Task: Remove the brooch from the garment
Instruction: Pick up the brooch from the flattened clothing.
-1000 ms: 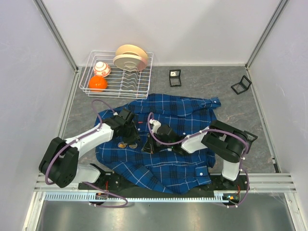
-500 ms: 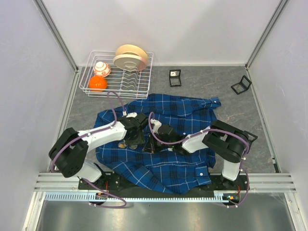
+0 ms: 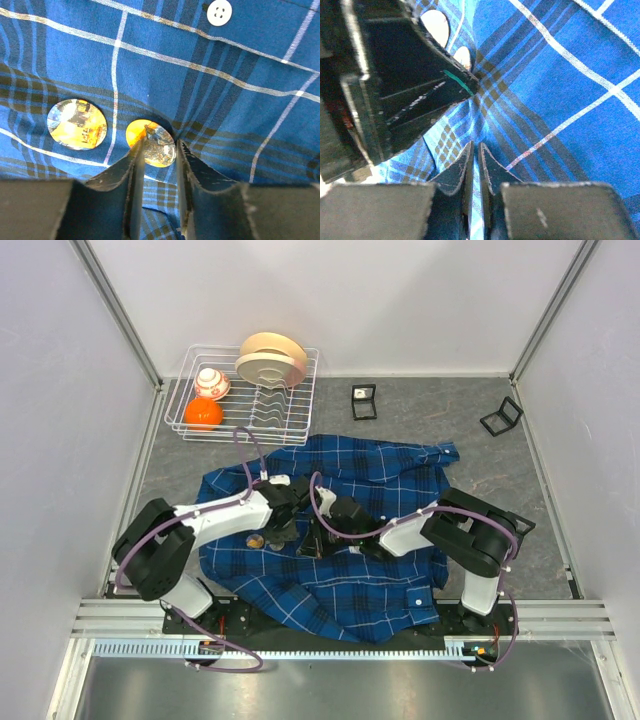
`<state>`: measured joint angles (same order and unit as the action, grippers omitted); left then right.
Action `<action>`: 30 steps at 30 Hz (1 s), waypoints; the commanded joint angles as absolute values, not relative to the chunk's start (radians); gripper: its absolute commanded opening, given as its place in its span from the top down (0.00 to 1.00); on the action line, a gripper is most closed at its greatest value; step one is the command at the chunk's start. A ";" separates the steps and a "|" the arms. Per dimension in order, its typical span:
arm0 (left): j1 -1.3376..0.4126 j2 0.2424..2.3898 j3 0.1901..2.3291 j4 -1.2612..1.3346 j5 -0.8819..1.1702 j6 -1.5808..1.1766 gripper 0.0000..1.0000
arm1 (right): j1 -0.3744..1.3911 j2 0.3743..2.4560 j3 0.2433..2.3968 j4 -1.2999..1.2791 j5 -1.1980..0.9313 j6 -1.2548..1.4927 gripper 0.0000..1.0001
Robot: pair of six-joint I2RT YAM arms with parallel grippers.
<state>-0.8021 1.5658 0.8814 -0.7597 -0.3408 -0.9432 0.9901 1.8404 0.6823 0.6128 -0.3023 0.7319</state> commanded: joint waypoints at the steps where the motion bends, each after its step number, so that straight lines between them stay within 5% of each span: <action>1: -0.804 1.511 0.841 -0.770 -0.391 -0.982 0.70 | 0.988 1.833 0.724 0.543 -0.313 0.680 0.86; 3: -0.807 1.470 0.824 -0.773 -0.388 -0.983 0.78 | 0.988 1.832 0.741 0.531 -0.327 0.677 0.85; 13: -0.807 1.358 0.761 -0.773 -0.391 -1.005 0.85 | 0.986 1.879 0.900 0.469 -0.383 0.686 0.68; 14: -0.807 1.358 0.758 -0.773 -0.390 -1.012 0.95 | 0.985 1.885 0.931 0.463 -0.376 0.686 0.68; 30: -0.805 1.126 0.623 -0.669 -0.253 -1.074 0.98 | 0.950 1.942 0.960 0.501 -0.380 0.752 0.83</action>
